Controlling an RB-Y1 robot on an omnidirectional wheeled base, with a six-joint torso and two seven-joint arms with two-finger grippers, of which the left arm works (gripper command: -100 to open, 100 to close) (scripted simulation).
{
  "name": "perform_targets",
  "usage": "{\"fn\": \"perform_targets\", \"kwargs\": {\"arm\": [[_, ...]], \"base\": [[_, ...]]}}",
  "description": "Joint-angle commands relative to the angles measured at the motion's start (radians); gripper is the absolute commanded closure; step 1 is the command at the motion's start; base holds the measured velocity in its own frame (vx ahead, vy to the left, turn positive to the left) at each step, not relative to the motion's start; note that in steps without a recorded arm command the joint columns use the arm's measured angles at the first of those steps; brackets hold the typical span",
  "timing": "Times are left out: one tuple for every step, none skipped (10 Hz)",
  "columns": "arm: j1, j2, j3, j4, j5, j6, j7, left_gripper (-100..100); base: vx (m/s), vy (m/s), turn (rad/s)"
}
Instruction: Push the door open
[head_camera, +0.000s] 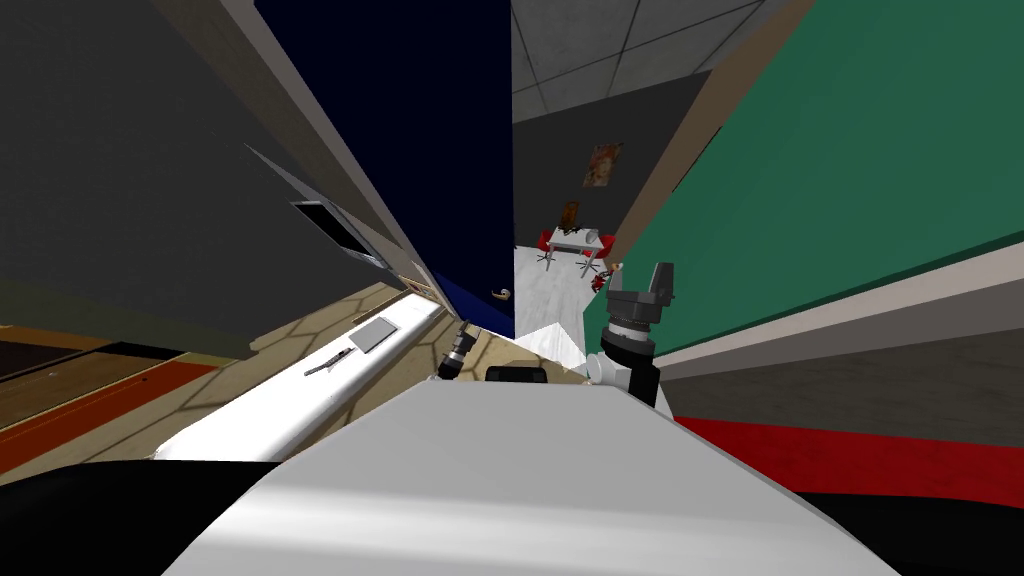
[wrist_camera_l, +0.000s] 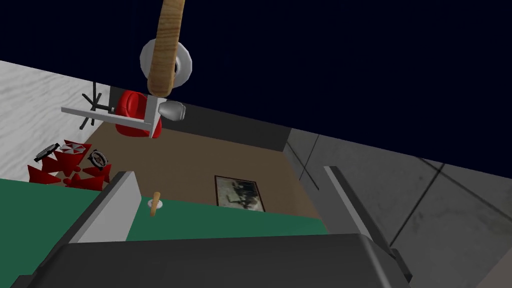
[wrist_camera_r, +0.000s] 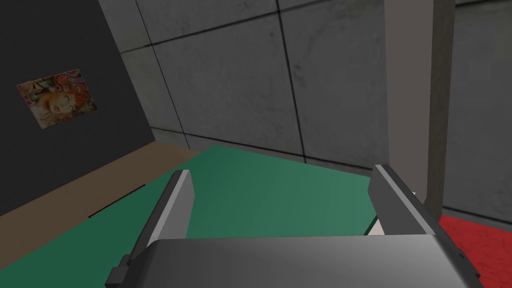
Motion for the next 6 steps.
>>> {"fn": "perform_targets", "kwargs": {"arm": [[-0.004, -0.006, 0.006, 0.025, -0.015, -0.008, -0.05, -100], [-0.006, -0.011, 0.009, 0.042, -0.025, -0.013, -0.078, -100], [-0.006, -0.011, 0.009, 0.042, -0.025, -0.013, -0.089, -100], [-0.008, -0.015, 0.012, 0.058, -0.035, -0.018, -0.121, -100], [-0.01, -0.02, 0.015, 0.071, -0.042, -0.022, -0.149, -100], [-0.012, -0.025, 0.018, 0.084, -0.05, -0.026, -0.177, -100]], "base": [[0.065, 0.027, -0.065], [0.073, 0.037, -0.078], [0.056, 0.029, -0.028], [0.052, 0.021, -0.046], [0.057, 0.02, -0.066], [0.069, 0.034, -0.052]]}}
